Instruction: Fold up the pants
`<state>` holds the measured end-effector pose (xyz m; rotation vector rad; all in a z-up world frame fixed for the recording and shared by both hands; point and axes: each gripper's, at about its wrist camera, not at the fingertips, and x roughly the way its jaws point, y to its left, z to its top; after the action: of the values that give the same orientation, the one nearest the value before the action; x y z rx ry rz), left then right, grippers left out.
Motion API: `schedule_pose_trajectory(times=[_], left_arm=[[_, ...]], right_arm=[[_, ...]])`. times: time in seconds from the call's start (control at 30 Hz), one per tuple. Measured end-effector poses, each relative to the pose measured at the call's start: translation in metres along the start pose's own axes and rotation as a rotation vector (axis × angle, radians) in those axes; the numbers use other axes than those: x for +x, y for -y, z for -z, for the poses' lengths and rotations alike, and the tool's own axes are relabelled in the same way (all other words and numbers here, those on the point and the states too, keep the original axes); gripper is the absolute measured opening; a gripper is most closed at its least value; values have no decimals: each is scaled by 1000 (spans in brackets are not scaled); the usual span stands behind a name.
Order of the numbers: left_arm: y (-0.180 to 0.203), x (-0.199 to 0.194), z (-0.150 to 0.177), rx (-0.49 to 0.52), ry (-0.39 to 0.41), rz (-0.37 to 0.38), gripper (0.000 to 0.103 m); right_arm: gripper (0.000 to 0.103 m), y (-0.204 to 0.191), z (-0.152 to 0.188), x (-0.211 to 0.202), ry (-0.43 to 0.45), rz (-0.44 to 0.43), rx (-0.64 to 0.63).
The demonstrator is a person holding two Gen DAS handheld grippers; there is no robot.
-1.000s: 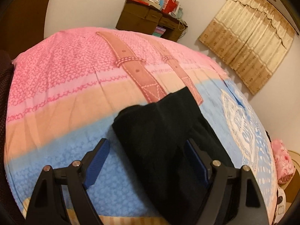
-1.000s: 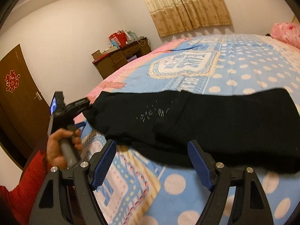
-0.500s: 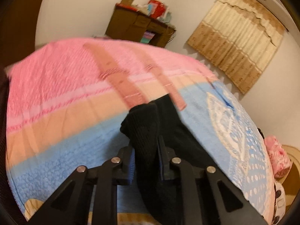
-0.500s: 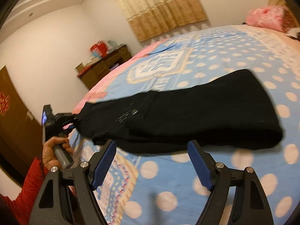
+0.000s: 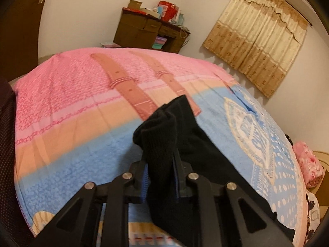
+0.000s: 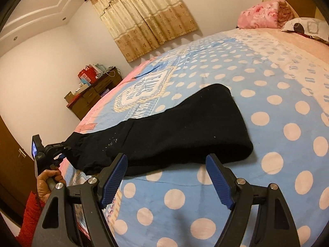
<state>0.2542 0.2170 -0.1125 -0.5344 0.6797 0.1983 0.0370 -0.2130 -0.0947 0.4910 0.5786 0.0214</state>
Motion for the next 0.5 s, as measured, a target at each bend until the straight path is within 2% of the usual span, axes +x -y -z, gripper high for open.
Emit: schedule_pose_trajectory(times=[0.1, 0.13, 0.17, 0.2, 0.23, 0.5], left_arm=[[-9, 4, 3, -15, -16, -6, 20], [-12, 6, 5, -22, -21, -7, 20], [-13, 7, 6, -26, -24, -6, 20], [-14, 8, 7, -25, -24, -9, 20], [-13, 9, 7, -21, -25, -12, 20], [-13, 12, 9, -9, -30, -27, 20]], right_arm=[[78, -13, -5, 4, 7, -18, -68], [66, -23, -7, 5, 21, -24, -115], [45, -32, -10, 7, 28, -32, -158], [38, -44, -14, 13, 26, -40, -206], [35, -55, -17, 21, 18, -44, -243], [35, -119, -5, 99, -86, -83, -373]])
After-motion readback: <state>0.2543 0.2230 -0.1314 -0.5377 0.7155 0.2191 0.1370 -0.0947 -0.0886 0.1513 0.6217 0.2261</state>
